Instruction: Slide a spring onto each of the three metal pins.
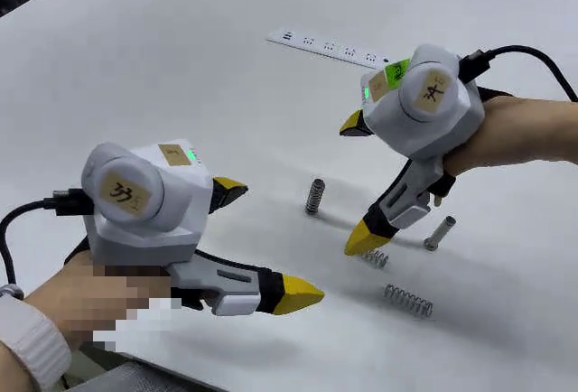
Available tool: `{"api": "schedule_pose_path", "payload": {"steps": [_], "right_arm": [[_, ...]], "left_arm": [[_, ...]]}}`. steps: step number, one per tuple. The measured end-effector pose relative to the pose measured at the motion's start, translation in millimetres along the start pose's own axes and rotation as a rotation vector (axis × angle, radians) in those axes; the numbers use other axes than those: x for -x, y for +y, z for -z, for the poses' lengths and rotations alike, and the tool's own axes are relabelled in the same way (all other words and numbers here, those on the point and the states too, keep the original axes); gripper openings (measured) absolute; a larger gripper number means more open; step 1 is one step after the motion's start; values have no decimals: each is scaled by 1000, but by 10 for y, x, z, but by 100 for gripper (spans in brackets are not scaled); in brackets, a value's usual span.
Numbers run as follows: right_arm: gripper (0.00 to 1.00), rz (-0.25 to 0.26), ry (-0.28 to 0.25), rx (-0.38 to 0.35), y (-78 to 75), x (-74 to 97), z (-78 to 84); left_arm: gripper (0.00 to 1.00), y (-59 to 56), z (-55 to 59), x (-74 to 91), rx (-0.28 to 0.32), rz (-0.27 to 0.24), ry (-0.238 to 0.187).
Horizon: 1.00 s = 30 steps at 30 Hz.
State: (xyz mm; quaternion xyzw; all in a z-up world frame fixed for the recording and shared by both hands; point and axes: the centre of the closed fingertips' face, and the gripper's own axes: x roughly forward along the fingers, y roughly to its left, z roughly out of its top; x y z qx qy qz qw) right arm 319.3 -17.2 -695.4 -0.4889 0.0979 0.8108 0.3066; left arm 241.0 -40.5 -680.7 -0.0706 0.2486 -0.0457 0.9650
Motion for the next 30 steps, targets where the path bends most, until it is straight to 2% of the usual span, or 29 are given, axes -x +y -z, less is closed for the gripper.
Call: {"api": "schedule_pose_path", "payload": {"steps": [12, 21, 30], "right_arm": [[96, 131, -91, -188, 96, 390, 379], [96, 212, -127, -292, 237, 621, 659], [96, 257, -156, -371, 509, 814, 857]], "left_arm": [[93, 98, -49, 6, -45, 7, 27], [93, 80, -60, -42, -69, 32, 47], [93, 100, -85, -64, -90, 43, 63]]}}
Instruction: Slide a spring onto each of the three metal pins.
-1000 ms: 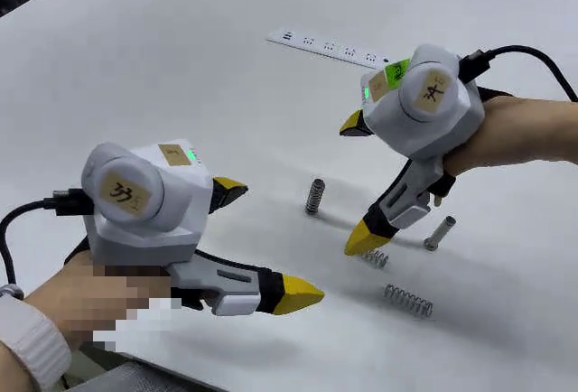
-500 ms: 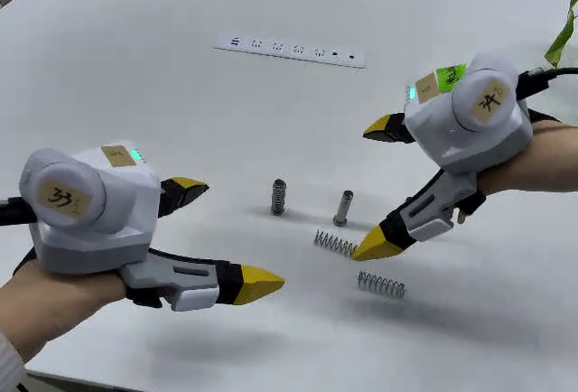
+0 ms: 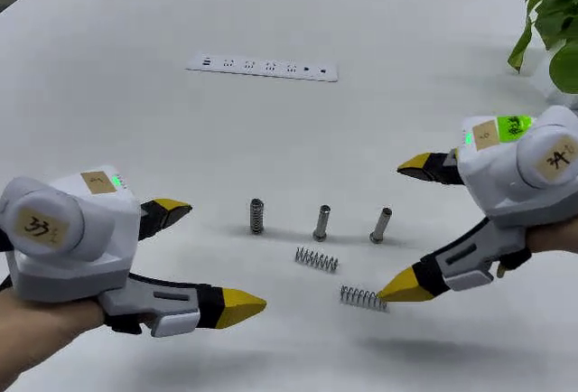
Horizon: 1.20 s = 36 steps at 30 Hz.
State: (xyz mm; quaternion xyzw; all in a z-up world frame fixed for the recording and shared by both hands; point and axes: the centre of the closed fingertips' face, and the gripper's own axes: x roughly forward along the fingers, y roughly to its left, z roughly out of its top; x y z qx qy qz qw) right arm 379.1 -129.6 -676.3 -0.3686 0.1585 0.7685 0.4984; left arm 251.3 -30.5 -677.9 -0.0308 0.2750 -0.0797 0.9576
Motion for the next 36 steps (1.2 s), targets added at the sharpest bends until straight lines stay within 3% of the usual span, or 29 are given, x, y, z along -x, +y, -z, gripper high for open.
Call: {"api": "schedule_pose_path", "payload": {"steps": [13, 29, 36], "right_arm": [[96, 52, -35, -80, 98, 193, 180], [96, 131, -58, -201, 245, 386, 490], [95, 134, -59, -232, 343, 382, 570]], "left_arm": [[93, 36, -12, 7, -10, -4, 12], [93, 22, 91, 8, -17, 5, 41], [93, 5, 124, 14, -26, 14, 55]]}}
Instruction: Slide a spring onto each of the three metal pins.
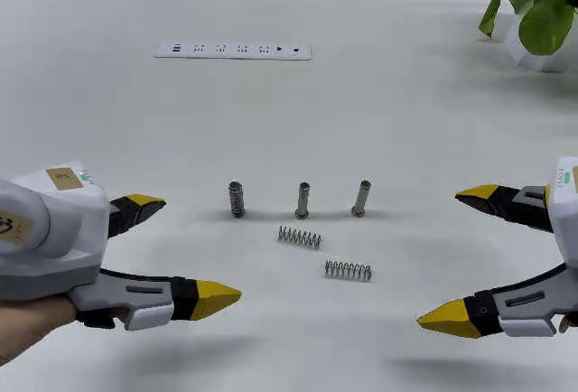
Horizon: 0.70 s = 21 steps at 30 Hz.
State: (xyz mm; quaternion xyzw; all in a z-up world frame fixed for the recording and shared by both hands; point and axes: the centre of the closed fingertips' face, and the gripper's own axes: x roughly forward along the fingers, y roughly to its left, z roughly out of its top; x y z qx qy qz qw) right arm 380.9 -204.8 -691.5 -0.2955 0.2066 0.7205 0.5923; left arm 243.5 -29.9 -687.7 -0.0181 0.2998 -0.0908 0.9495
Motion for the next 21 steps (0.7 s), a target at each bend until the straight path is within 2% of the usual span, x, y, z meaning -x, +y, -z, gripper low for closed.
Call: {"api": "schedule_pose_path", "payload": {"steps": [4, 10, 14, 18, 21], "right_arm": [[95, 0, -11, -5, 5, -4, -9], [95, 1, -24, -6, 19, 7, -31], [95, 6, -29, -11, 12, 32, -12], [95, 9, -30, -18, 18, 55, 14], [95, 10, -32, -25, 35, 72, 29]], "left_arm": [[92, -17, -9, -18, -27, 15, 13], [89, -148, -79, -106, -89, 63, 34], [86, -225, -112, -204, -136, 107, 56], [83, -306, -113, -344, -205, 147, 97], [77, -362, -131, -435, -231, 178, 115]]}}
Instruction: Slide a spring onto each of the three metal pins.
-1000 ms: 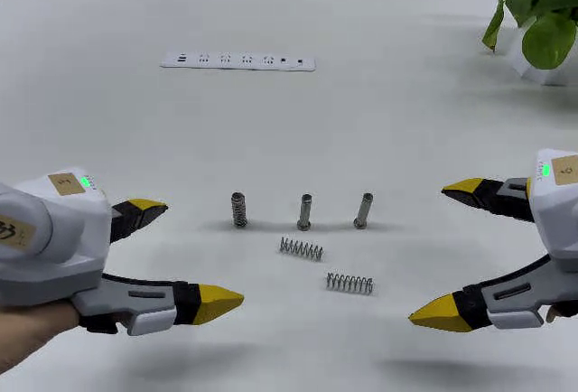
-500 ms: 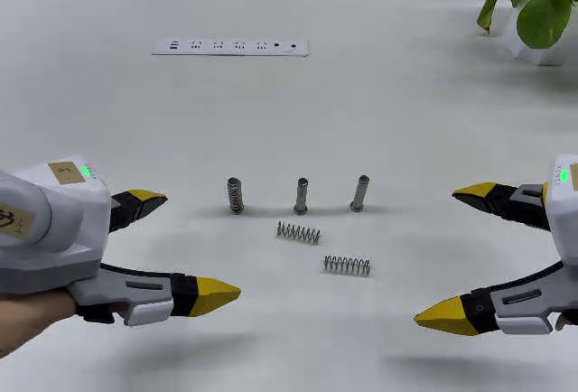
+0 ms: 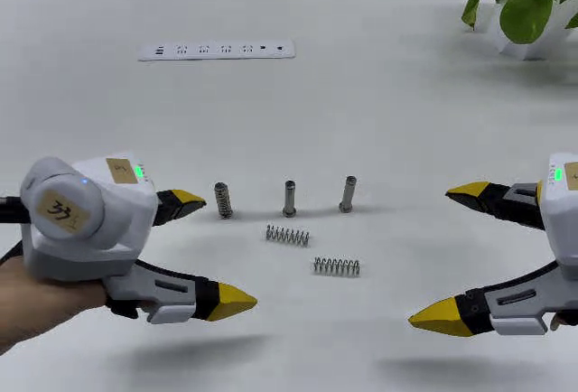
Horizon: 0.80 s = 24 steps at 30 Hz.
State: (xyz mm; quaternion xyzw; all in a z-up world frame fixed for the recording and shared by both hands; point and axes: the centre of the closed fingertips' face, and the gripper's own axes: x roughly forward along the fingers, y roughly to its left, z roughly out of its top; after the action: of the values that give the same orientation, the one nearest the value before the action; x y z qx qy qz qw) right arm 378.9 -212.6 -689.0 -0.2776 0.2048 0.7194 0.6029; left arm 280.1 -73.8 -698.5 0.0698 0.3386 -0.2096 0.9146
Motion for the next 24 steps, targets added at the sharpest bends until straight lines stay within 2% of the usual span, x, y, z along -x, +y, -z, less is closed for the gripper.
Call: {"api": "schedule_pose_path", "payload": {"steps": [5, 15, 24], "right_arm": [[95, 1, 3, -11, 7, 18, 56], [94, -6, 8, -26, 30, 21, 114], [93, -16, 10, -35, 81, 14, 117]], "left_arm": [[72, 24, -32, -136, -36, 23, 28], [51, 62, -59, -342, -74, 52, 87], [33, 152, -58, -480, -80, 25, 134]]}}
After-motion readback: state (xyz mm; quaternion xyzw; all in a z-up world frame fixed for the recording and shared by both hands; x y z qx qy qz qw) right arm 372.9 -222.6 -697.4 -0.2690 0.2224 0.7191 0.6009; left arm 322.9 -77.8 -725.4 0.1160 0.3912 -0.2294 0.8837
